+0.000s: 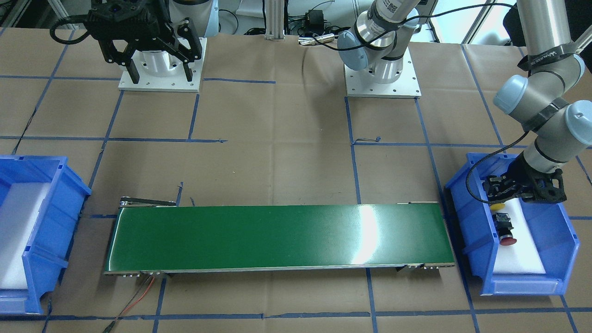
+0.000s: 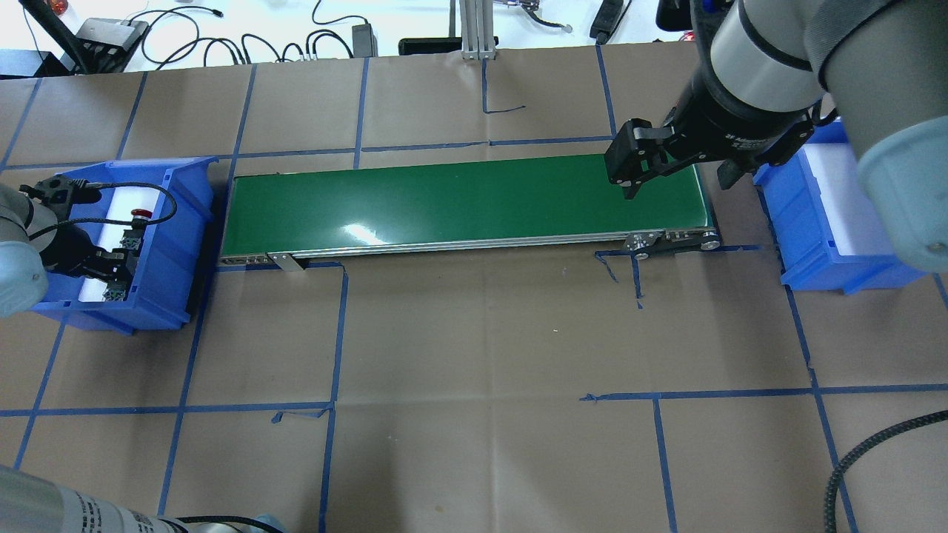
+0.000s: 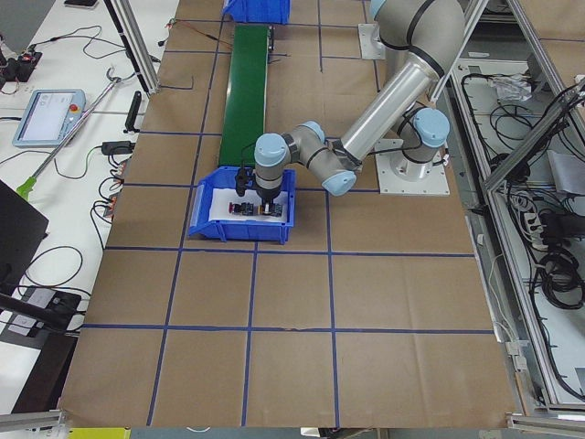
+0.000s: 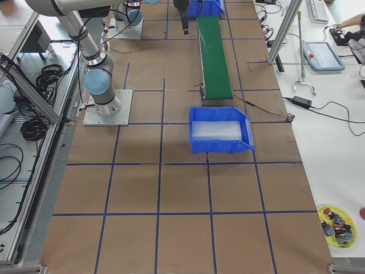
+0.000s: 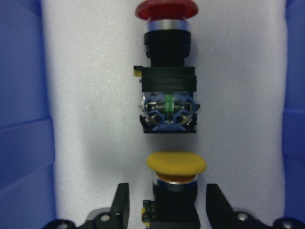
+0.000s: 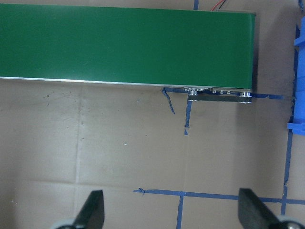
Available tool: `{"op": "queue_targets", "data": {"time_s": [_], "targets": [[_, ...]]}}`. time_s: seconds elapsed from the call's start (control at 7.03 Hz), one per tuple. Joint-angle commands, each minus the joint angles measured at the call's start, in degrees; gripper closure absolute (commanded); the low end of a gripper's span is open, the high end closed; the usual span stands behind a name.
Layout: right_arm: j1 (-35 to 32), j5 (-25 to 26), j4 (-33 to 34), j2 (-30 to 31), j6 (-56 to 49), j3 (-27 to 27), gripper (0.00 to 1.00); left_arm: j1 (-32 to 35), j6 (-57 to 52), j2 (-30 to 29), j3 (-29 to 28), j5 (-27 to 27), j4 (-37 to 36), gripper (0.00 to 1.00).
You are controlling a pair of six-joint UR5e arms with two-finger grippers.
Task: Transport two buttons from left to right
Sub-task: 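Lift the yellow button and carry it onto the green conveyor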
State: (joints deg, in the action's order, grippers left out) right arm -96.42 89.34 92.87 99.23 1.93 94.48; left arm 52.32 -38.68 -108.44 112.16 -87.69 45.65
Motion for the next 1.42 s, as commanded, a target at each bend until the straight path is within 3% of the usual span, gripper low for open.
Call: {"op": "queue_targets", "data": {"time_s": [0.0,0.28,0.43,0.85,1.28], "targets": [[0.0,-0.66,-2.86,-0.09,0.09,0.27,0.0,0.15,0.88,1.47,-1.06,0.24,0.58,0.9],[0.0,-0.66,-4.18,-0.01,0.96,0.27,0.0,0.15,0.53,5.06,-1.15,0.33,2.06,0.9],[0.0,-0.66,-4.37,-0.01,1.31,0.27,0.0,0.15,0.44,7.43,-2.98,0.15,6.94,0.9],[-0.17,-0.75,-4.54,0.08,1.41,0.27,0.0,0.24,0.62,8.96,-20.35,-0.11,33.29,0.9],[-0.08,-1.01,-4.63,0.17,1.41,0.18,0.0,3.2,3.24,7.9,-22.94,0.06,34.07,0.89]]}}
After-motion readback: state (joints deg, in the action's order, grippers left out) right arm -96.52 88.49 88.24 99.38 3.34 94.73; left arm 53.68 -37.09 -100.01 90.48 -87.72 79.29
